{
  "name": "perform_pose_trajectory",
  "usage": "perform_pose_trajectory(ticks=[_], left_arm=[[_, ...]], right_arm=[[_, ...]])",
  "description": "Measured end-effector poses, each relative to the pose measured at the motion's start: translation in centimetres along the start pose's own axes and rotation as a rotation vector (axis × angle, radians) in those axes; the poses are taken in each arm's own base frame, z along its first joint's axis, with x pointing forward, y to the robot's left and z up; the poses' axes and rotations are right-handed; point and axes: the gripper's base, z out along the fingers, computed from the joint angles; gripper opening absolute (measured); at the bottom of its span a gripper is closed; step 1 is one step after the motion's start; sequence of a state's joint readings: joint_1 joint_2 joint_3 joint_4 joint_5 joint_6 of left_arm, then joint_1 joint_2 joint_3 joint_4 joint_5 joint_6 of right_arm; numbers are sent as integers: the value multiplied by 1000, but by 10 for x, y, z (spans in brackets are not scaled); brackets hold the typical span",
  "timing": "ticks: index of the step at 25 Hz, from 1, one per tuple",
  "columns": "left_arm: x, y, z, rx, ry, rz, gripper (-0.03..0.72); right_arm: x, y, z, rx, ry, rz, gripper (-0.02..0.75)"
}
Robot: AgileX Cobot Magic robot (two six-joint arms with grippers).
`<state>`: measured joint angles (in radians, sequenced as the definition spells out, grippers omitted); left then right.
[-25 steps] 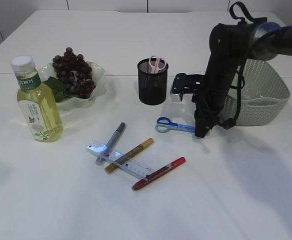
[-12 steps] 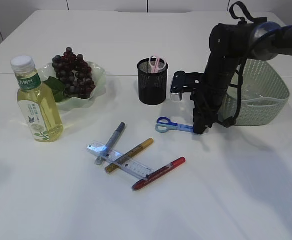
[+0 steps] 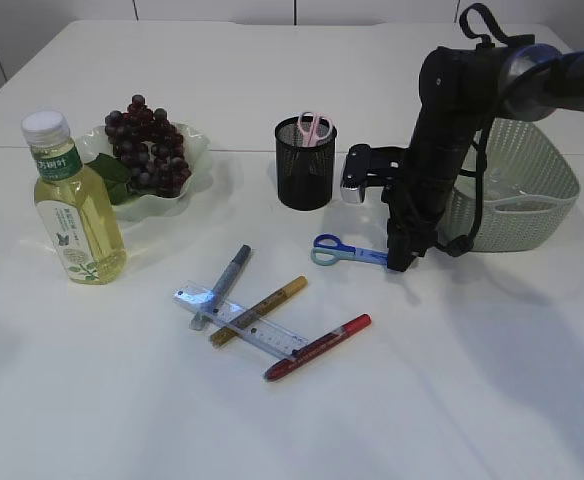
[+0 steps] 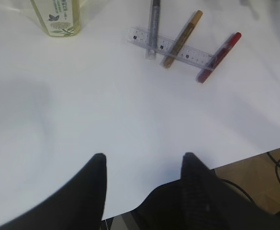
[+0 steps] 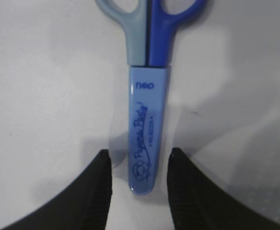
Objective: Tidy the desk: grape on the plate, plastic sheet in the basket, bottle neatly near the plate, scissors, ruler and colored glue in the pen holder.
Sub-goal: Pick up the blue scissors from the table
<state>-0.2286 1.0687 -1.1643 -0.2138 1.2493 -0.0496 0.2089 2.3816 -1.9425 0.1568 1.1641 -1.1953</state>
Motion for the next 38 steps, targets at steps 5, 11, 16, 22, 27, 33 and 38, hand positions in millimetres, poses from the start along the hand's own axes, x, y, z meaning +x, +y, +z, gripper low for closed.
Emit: perform_pose_trajectory(ticks=[5, 11, 16, 22, 27, 33, 38], left_arm=[[0, 0, 0, 0, 0, 0, 368], [0, 0, 0, 0, 0, 0, 363], [0, 0, 0, 0, 0, 0, 363], [0, 0, 0, 0, 0, 0, 363], [0, 0, 0, 0, 0, 0, 363], [0, 0, 0, 0, 0, 0, 362], [0, 0, 0, 0, 0, 0, 362]], right_arm=[[0, 0, 2, -5, 0, 1, 323], [1, 0, 6, -16, 5, 3, 323], [1, 0, 6, -17, 4, 3, 323], [1, 0, 6, -17, 4, 3, 323], [1, 0, 7, -18, 5, 3, 323], [1, 0, 7, -18, 4, 4, 323], [0, 1, 7, -23, -8, 10, 323]])
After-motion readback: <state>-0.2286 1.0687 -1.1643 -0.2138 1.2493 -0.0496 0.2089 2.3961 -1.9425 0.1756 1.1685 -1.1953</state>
